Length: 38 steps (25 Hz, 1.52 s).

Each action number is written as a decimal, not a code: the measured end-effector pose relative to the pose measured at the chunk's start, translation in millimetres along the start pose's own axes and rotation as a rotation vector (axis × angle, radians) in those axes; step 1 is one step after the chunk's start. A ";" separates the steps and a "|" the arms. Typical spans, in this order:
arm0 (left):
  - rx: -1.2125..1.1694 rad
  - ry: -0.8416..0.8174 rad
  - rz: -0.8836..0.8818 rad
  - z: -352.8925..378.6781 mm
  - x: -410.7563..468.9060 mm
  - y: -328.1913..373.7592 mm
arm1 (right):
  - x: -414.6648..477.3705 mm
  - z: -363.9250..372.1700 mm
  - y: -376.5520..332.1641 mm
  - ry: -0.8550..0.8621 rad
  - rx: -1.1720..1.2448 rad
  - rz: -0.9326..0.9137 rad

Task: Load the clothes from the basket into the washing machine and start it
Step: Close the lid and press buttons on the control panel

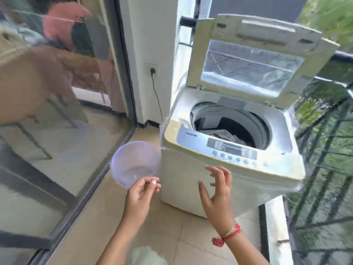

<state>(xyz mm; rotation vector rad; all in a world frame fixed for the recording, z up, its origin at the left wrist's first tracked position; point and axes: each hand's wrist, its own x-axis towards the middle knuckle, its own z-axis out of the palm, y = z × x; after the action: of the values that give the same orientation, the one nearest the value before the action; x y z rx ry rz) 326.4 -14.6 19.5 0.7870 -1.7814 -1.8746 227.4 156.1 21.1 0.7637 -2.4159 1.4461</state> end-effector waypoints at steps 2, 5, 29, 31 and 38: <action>0.008 -0.040 0.011 17.7 19.3 5.6 | 18.0 -12.2 12.9 0.065 0.015 0.052; 0.027 -0.064 0.020 42.5 61.2 9.2 | 53.8 -25.3 32.7 0.138 -0.003 0.075; 0.539 -0.167 0.892 246.4 399.0 180.4 | 407.4 -67.5 110.7 0.584 -0.289 -0.202; 0.655 -0.067 1.106 269.7 424.8 216.2 | 454.6 -87.0 105.7 0.630 -0.475 -0.222; 0.940 -0.035 1.168 342.0 482.6 290.6 | 564.9 -116.6 108.1 0.488 -0.841 -0.065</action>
<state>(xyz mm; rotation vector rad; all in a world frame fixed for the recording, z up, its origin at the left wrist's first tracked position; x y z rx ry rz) -280.5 -100.2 261.6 -0.1303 -2.3270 -0.2793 -313.5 118.8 245.6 0.2382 -2.2436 0.4028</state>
